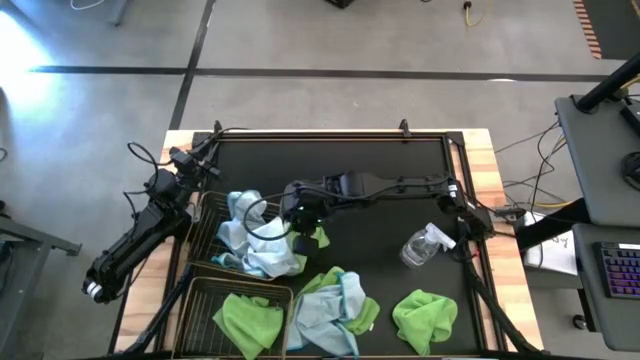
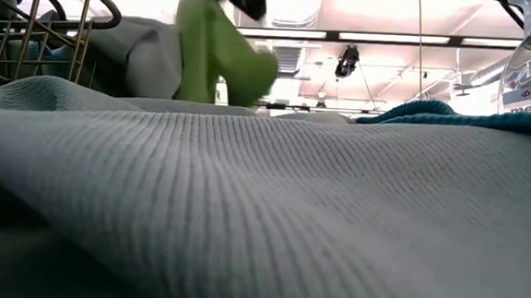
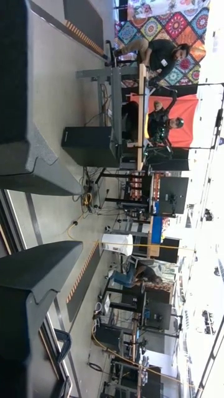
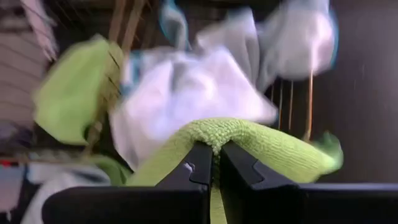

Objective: Sort microfiber towel by color & place in baskets
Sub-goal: Put the top center green towel into the bottom wire basket

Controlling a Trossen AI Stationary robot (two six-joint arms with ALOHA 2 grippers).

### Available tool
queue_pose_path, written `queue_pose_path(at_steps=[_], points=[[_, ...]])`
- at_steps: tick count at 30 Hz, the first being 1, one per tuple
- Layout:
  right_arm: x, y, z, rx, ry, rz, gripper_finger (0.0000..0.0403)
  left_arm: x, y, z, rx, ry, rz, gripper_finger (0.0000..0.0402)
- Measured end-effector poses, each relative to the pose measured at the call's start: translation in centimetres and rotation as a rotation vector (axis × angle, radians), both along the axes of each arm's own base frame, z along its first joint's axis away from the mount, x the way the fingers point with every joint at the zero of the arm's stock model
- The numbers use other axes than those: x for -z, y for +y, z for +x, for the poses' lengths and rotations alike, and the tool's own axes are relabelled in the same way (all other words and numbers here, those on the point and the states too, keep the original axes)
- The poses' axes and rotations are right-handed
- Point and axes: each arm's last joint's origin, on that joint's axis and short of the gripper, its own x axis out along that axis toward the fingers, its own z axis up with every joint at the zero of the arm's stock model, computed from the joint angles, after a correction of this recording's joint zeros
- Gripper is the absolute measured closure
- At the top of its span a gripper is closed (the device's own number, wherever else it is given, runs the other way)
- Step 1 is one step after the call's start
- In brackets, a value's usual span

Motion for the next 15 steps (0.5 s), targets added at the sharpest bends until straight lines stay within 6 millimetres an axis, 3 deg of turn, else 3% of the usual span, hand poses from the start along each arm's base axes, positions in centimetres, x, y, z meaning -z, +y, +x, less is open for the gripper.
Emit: queue_pose_path(at_steps=[2,9,15], points=[[-0.9,0.3,-0.1,-0.009,-0.065,0.004,0.0394,0.0,0.0,0.0,0.000,0.000,0.000,0.0288],[-1.4,0.9,0.3,-0.022,-0.129,0.010,0.0394,0.0,0.0,0.0,0.000,0.001,-0.001,0.0288],[-2.8,1.3,1.3,-0.098,-0.307,0.074,0.0394,0.0,0.0,0.0,0.000,0.000,0.000,0.0288]])
